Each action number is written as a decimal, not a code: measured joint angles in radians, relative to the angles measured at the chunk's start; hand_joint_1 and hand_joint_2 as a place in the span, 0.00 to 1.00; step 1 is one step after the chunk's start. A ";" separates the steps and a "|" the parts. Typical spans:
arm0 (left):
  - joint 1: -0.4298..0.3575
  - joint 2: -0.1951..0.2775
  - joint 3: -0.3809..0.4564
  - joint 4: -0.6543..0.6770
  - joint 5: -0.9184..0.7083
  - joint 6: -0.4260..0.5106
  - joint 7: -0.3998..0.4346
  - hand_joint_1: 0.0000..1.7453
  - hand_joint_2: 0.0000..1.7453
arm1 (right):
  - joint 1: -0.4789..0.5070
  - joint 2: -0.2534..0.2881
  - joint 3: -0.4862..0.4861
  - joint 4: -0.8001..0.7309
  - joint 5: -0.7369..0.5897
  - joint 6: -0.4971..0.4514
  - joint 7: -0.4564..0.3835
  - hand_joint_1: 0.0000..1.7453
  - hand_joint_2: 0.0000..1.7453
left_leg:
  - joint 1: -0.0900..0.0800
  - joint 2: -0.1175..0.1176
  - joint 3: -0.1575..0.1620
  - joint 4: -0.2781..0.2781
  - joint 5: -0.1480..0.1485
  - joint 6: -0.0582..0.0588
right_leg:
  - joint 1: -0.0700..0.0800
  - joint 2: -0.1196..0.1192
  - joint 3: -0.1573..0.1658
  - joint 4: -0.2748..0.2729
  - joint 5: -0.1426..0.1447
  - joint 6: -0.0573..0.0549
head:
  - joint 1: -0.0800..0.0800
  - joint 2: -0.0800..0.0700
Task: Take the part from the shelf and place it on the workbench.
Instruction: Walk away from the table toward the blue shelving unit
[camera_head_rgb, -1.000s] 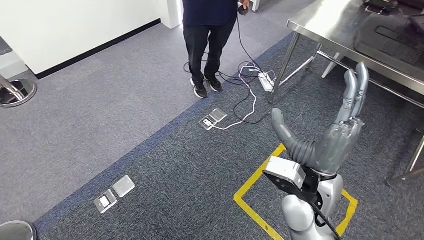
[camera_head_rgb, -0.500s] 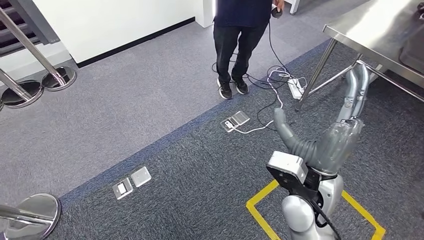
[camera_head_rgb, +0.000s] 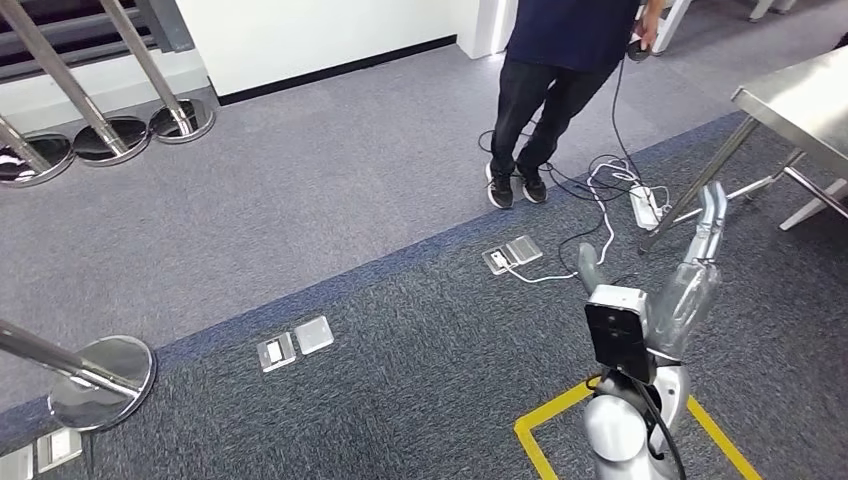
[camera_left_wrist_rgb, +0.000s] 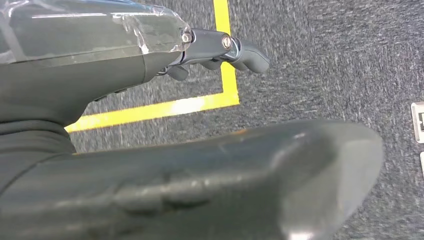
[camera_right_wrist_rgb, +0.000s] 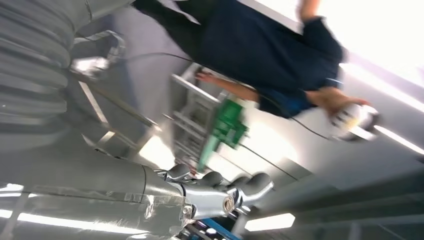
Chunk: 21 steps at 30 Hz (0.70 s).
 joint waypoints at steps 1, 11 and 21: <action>0.000 0.000 0.000 0.000 0.000 -0.002 0.000 0.00 0.00 | 0.009 0.003 -0.034 0.027 -0.022 0.000 -0.010 0.00 1.00 | -0.001 -0.010 0.000 0.000 0.000 0.003 | 0.000 0.016 -0.035 0.067 -0.029 0.001 | 0.003 0.000; 0.002 0.000 0.000 0.000 -0.002 -0.011 0.001 0.00 0.00 | 0.041 0.027 -0.324 0.241 -0.212 -0.001 -0.054 0.00 1.00 | -0.002 -0.110 -0.012 0.022 -0.008 -0.021 | -0.003 0.081 0.003 -0.099 0.098 -0.016 | 0.010 0.000; 0.006 0.001 0.000 0.000 0.012 -0.016 0.003 0.00 0.00 | 0.042 0.048 -0.490 0.405 -0.210 -0.001 -0.030 0.00 1.00 | 0.002 0.007 -0.072 0.178 -0.065 -0.042 | -0.001 -0.028 0.025 -0.109 0.090 -0.038 | -0.010 0.000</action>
